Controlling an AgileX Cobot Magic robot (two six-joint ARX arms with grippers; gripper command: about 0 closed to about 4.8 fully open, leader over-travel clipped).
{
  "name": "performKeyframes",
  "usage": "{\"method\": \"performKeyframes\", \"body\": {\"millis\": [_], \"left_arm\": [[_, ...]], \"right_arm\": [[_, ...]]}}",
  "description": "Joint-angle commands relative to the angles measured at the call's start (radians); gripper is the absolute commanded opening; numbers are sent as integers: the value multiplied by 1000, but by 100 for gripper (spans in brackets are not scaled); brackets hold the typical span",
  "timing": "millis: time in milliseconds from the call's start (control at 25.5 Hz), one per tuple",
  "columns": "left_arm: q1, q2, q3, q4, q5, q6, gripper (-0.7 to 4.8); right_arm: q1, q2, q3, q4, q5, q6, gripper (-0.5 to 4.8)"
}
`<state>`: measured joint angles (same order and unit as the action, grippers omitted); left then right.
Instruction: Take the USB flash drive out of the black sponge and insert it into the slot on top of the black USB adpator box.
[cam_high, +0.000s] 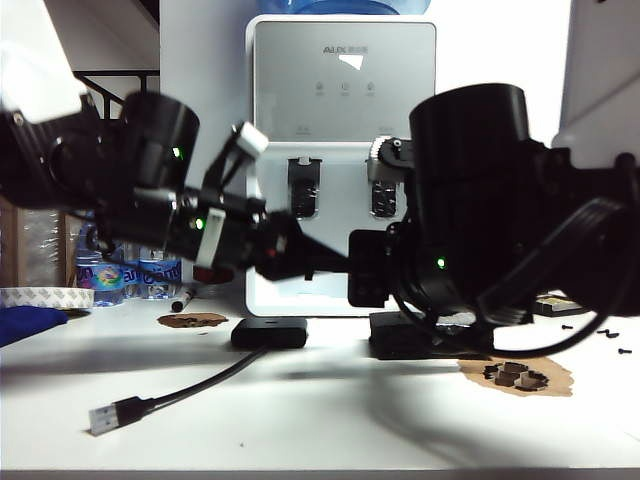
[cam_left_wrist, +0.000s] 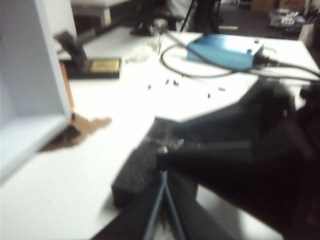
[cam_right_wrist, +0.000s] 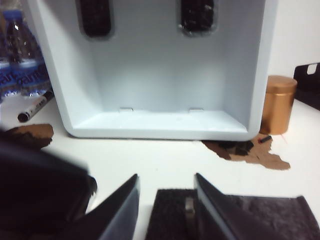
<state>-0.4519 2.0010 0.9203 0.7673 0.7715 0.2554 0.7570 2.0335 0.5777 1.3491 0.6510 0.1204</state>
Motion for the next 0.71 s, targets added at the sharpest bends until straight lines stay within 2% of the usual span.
{"method": "performKeyframes", "body": {"millis": [39, 235, 353, 509, 705], "left_arm": [[0, 36, 11, 48, -13, 11, -5], [0, 90, 73, 64, -78, 11, -5], [-3, 143, 160, 54, -103, 9, -5], [-10, 169, 212, 10, -98, 8, -5], [-35, 175, 216, 5, -31, 6, -5]], "right_arm": [[-11, -4, 22, -15, -1, 3, 180], [-31, -2, 28, -29, -3, 3, 180], [-40, 16, 28, -30, -5, 11, 180], [-41, 34, 28, -27, -4, 30, 180], [-49, 39, 28, -30, 2, 44, 180]]}}
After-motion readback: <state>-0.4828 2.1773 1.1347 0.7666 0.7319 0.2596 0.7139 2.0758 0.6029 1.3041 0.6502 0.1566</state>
